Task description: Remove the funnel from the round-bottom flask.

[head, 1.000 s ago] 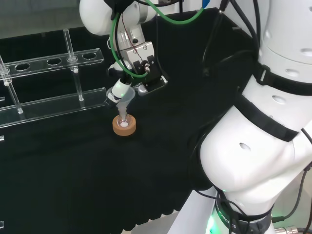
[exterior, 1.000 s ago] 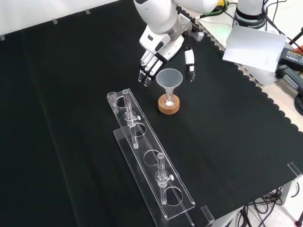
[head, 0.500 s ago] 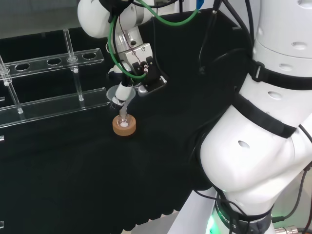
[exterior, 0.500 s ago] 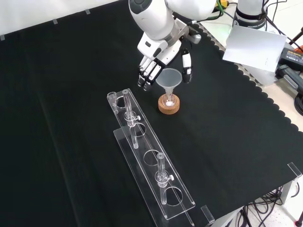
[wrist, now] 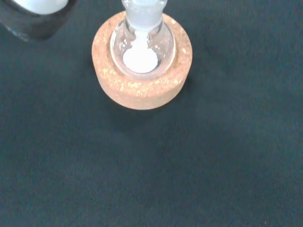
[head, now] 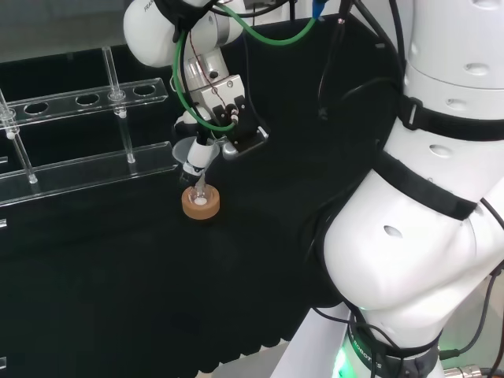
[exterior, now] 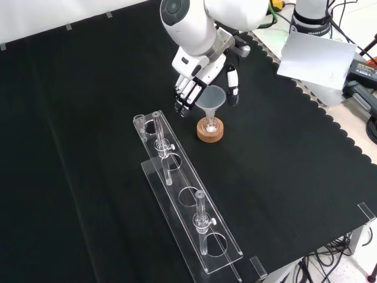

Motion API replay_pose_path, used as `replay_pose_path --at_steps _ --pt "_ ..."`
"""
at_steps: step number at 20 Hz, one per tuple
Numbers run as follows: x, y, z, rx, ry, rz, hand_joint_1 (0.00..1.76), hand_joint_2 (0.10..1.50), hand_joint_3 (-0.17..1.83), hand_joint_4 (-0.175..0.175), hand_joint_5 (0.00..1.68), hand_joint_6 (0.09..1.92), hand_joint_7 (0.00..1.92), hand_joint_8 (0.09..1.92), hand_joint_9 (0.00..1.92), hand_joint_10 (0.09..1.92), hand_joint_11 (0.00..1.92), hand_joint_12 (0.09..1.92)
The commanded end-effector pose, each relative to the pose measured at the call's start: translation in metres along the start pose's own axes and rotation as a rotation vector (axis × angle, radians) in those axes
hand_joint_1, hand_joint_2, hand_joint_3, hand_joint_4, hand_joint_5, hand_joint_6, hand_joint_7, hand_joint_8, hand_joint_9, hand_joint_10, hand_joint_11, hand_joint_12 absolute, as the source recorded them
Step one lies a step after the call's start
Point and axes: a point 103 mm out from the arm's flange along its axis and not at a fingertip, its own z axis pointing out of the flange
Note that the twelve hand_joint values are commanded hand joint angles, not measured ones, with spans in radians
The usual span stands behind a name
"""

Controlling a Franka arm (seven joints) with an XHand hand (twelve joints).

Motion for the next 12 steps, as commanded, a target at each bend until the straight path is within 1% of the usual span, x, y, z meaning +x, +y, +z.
replay_pose_path --at_steps 1,3,6,8,12 --pt "0.0010 0.0005 0.0037 0.009 0.000 0.001 0.74 0.68 0.16 0.018 0.19 0.09 0.00 0.42 0.18 0.90 0.33 1.49" --pt "-0.0015 -0.0008 0.0069 0.000 0.001 0.004 0.74 0.67 0.19 0.016 0.20 0.09 0.00 0.46 0.22 0.88 0.34 1.48" --pt "-0.0049 -0.0025 0.0088 -0.015 0.002 0.015 0.73 0.65 0.24 0.009 0.25 0.09 0.01 0.58 0.30 0.82 0.38 1.46" --pt "-0.0061 -0.0039 0.0078 -0.029 -0.007 0.024 0.72 0.64 0.29 -0.006 0.31 0.09 0.10 0.63 0.42 0.74 0.42 1.43" --pt "-0.0057 -0.0077 0.0037 -0.083 -0.041 0.042 0.74 0.63 0.39 -0.027 0.44 0.09 0.26 0.67 0.63 0.59 0.52 1.37"
